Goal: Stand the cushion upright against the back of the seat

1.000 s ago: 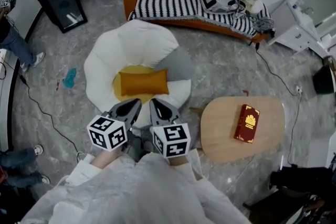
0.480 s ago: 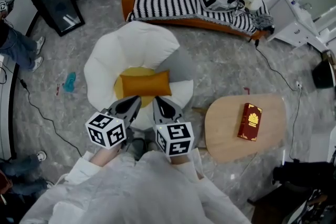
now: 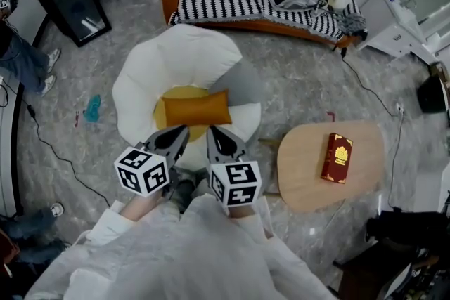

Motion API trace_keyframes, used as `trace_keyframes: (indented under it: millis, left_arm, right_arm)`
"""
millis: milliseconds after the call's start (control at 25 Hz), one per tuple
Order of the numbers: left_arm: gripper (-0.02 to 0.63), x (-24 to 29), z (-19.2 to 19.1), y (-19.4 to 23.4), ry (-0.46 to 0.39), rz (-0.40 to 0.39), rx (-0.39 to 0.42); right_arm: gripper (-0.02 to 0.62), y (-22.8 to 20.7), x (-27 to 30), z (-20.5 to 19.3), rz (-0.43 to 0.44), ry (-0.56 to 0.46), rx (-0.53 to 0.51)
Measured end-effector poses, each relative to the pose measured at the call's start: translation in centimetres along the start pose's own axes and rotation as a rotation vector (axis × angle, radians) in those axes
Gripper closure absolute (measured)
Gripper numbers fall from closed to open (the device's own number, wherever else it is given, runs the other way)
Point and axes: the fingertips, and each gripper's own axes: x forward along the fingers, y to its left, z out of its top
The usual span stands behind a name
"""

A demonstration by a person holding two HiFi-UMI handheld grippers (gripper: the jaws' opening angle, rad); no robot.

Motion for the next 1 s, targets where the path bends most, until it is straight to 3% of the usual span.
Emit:
trace_keyframes:
  millis: [560, 1000]
  left_arm:
    - [0.598, 1.4, 0.7, -0.1, 0.009, 0.011, 0.001]
    - [0.598, 3.5, -1.7, 0.1, 0.031, 0.002, -0.016]
  right_arm:
    - [0.583, -0.9, 0.4, 0.6, 0.045, 0.030, -0.024]
    - [0.583, -3.2, 0.8, -1.8, 0.051, 0.076, -0.017]
